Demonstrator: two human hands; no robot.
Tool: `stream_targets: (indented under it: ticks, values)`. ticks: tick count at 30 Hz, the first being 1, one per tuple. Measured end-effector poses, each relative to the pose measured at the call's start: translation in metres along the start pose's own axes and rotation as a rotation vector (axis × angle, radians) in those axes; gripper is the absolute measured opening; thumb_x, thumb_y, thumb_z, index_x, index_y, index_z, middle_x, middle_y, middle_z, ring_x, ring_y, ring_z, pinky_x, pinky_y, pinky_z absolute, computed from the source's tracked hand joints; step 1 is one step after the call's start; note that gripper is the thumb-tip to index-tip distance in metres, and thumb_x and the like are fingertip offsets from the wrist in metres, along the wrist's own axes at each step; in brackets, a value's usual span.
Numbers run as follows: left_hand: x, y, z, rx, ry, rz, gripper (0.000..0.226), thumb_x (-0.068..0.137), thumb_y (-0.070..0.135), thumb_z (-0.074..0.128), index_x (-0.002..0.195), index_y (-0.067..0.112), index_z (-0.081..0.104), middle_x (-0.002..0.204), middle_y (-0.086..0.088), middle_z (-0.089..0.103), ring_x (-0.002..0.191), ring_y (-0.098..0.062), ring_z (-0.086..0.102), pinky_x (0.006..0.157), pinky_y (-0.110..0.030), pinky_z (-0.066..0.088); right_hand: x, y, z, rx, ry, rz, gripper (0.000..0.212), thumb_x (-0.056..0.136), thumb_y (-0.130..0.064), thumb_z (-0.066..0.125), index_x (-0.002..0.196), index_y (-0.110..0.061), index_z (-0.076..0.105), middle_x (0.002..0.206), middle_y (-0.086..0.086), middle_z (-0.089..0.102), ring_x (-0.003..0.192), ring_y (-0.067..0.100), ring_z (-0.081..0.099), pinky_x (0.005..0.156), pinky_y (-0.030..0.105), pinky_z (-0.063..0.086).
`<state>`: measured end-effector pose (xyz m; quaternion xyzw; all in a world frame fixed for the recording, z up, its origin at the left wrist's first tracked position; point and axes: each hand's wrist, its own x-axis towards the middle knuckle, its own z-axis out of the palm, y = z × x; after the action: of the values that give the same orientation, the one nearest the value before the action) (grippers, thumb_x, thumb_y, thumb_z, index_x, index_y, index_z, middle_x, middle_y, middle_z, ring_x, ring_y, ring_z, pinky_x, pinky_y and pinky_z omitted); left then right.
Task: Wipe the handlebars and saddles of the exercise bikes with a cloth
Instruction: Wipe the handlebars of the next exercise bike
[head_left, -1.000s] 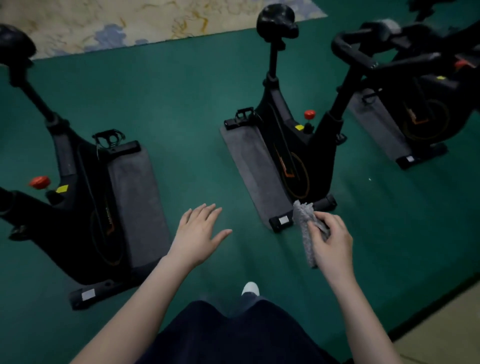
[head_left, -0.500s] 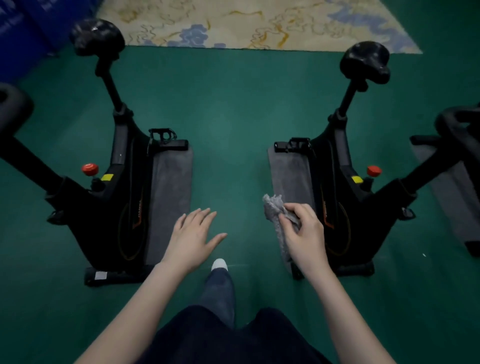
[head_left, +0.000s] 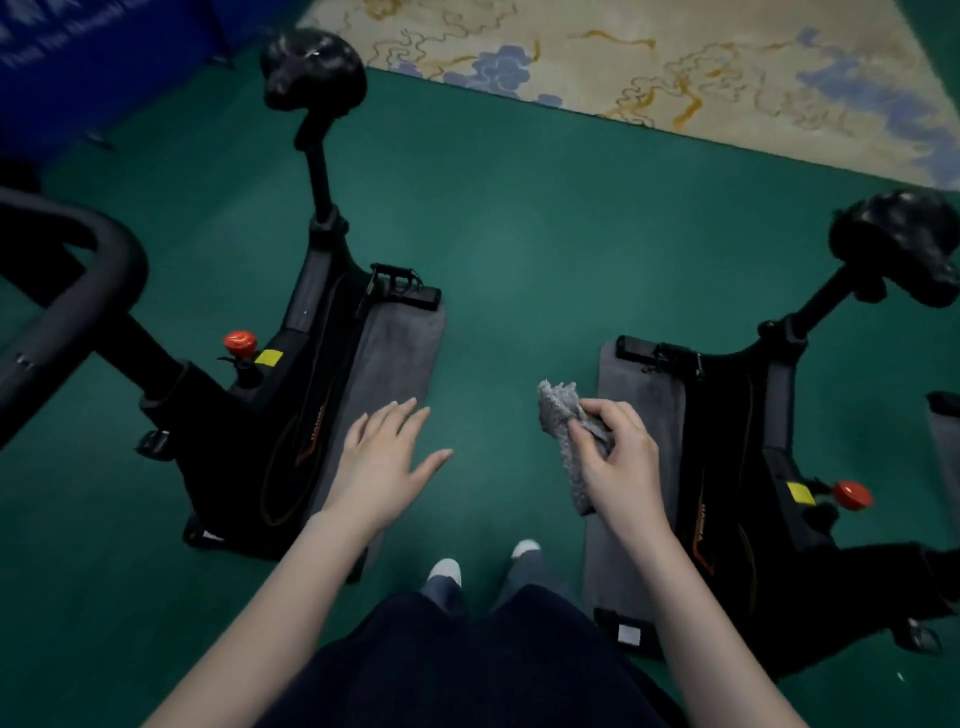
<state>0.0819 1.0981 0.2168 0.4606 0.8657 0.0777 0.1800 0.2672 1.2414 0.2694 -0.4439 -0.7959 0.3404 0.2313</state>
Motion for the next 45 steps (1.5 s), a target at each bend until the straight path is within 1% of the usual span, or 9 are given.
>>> stream_targets:
  ticks: [9, 16, 21, 27, 31, 35, 38, 41, 45]
  values:
    - [0.051, -0.006, -0.009, -0.048, 0.071, -0.288, 0.068, 0.093, 0.061, 0.035, 0.149, 0.023, 0.027, 0.157, 0.003, 0.021, 0.145, -0.015, 0.014, 0.118, -0.037, 0.006, 0.116, -0.002, 0.03, 0.048, -0.208, -0.187, 0.014, 0.086, -0.001, 0.064, 0.099, -0.003, 0.067, 0.093, 0.002, 0.058, 0.084, 0.006, 0.051, 0.075, -0.003, 0.031]
    - [0.105, 0.039, -0.013, -0.114, 0.12, -0.505, 0.069, 0.093, 0.063, 0.03, 0.15, 0.024, 0.023, 0.158, 0.003, 0.018, 0.146, -0.015, 0.011, 0.119, -0.038, 0.006, 0.232, 0.018, 0.018, 0.058, -0.362, -0.305, 0.013, 0.086, -0.002, 0.063, 0.098, -0.006, 0.067, 0.094, 0.002, 0.059, 0.086, 0.01, 0.053, 0.074, -0.001, 0.032]
    - [0.124, 0.06, -0.018, -0.137, 0.187, -0.649, 0.07, 0.093, 0.064, 0.028, 0.151, 0.025, 0.022, 0.158, 0.004, 0.017, 0.146, -0.014, 0.01, 0.118, -0.036, 0.004, 0.29, 0.021, 0.022, 0.073, -0.457, -0.354, 0.013, 0.086, -0.003, 0.063, 0.098, -0.006, 0.067, 0.094, 0.002, 0.059, 0.087, 0.011, 0.053, 0.074, 0.011, 0.032]
    - [0.125, 0.061, -0.023, -0.169, 0.235, -0.814, 0.07, 0.093, 0.063, 0.03, 0.15, 0.025, 0.023, 0.158, 0.004, 0.018, 0.146, -0.014, 0.011, 0.118, -0.036, 0.004, 0.318, 0.001, 0.051, 0.103, -0.606, -0.462, 0.012, 0.087, -0.004, 0.063, 0.098, -0.009, 0.067, 0.093, -0.001, 0.058, 0.086, 0.009, 0.053, 0.072, 0.007, 0.034]
    - [0.125, 0.048, -0.023, -0.192, 0.258, -0.908, 0.069, 0.092, 0.063, 0.032, 0.15, 0.025, 0.025, 0.157, 0.003, 0.02, 0.146, -0.015, 0.013, 0.118, -0.036, 0.006, 0.332, -0.019, 0.081, 0.109, -0.692, -0.517, 0.012, 0.086, -0.004, 0.063, 0.097, -0.009, 0.067, 0.094, 0.001, 0.06, 0.087, 0.011, 0.055, 0.076, 0.013, 0.034]
    - [0.134, 0.024, -0.024, -0.221, 0.264, -0.966, 0.069, 0.092, 0.063, 0.032, 0.15, 0.025, 0.025, 0.157, 0.004, 0.02, 0.146, -0.015, 0.013, 0.118, -0.036, 0.006, 0.346, -0.042, 0.112, 0.11, -0.721, -0.574, 0.012, 0.086, -0.003, 0.064, 0.098, -0.006, 0.067, 0.096, 0.002, 0.06, 0.088, 0.011, 0.055, 0.075, 0.002, 0.033]
    - [0.143, 0.001, -0.03, -0.224, 0.279, -1.0, 0.069, 0.092, 0.064, 0.031, 0.15, 0.026, 0.024, 0.158, 0.004, 0.019, 0.146, -0.014, 0.012, 0.118, -0.036, 0.005, 0.357, -0.065, 0.137, 0.096, -0.751, -0.612, 0.013, 0.086, -0.003, 0.064, 0.098, -0.005, 0.067, 0.096, 0.003, 0.061, 0.089, 0.012, 0.055, 0.075, 0.005, 0.033]
    - [0.15, -0.022, -0.038, -0.226, 0.304, -1.044, 0.07, 0.092, 0.065, 0.028, 0.15, 0.027, 0.023, 0.158, 0.006, 0.018, 0.146, -0.012, 0.011, 0.118, -0.034, 0.004, 0.363, -0.095, 0.163, 0.099, -0.797, -0.684, 0.012, 0.085, -0.002, 0.064, 0.095, -0.009, 0.067, 0.092, 0.0, 0.06, 0.085, 0.008, 0.055, 0.074, 0.001, 0.033]
    - [0.154, -0.048, -0.046, -0.247, 0.317, -1.07, 0.071, 0.092, 0.065, 0.026, 0.151, 0.026, 0.02, 0.158, 0.008, 0.018, 0.146, -0.012, 0.009, 0.12, -0.036, 0.004, 0.364, -0.13, 0.197, 0.12, -0.838, -0.759, 0.012, 0.085, -0.003, 0.064, 0.095, -0.009, 0.067, 0.093, 0.001, 0.062, 0.087, 0.012, 0.056, 0.075, 0.011, 0.035]
